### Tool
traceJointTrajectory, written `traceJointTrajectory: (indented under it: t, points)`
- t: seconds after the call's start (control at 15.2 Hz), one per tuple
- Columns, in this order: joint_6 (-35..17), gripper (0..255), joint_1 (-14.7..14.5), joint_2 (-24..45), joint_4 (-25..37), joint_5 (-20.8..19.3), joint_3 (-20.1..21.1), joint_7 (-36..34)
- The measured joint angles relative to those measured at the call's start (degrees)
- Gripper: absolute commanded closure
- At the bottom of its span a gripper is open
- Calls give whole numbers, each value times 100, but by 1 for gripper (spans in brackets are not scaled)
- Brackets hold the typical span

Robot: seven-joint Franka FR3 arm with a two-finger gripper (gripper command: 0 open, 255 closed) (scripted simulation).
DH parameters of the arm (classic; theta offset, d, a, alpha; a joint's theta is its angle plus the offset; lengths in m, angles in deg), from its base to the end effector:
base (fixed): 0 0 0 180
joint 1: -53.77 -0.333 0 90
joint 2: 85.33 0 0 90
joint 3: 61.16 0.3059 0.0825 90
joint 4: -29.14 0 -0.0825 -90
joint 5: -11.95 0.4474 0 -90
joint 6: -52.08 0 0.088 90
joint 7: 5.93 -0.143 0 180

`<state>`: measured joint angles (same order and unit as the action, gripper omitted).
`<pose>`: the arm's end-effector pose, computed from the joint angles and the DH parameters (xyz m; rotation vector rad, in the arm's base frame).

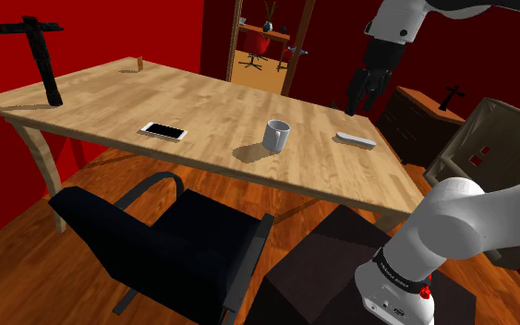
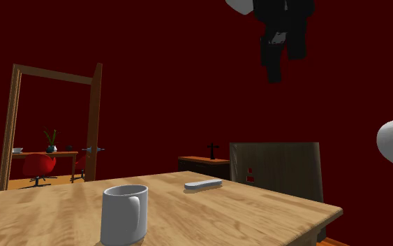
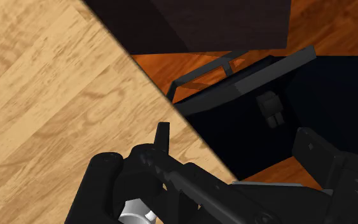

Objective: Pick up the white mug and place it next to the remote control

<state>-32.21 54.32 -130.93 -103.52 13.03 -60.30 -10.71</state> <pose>0.3627 0.0057 0.5642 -3.1320 0.1275 0.0764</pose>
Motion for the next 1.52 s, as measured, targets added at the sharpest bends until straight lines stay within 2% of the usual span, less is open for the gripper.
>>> traceJointTrajectory:
  t: [0.2, 0.79, 1.06, 1.52]
  points:
    - [-210, 0, 19, 157, -38, -64, -85, 116]
    - [-1656, 0, 125, 1399, -88, -370, -655, 891]
    - [-2288, 0, 151, 2090, 45, -407, -895, 1245]
    - [-3200, 0, 175, 3528, 685, -249, -1271, 1923]
